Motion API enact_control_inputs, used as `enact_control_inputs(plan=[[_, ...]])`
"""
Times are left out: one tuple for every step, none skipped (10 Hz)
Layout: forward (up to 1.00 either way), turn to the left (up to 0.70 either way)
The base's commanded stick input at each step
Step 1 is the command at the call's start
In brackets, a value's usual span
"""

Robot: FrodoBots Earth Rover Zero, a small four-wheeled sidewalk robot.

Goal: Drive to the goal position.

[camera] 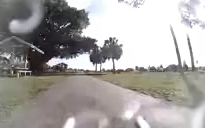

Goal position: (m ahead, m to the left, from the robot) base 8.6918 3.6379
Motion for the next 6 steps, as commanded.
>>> enact_control_inputs(plan=[[0.84,0.06],[0.84,0.06],[0.84,0.06],[0.84,0.06],[0.84,0.06],[0.84,0.06]])
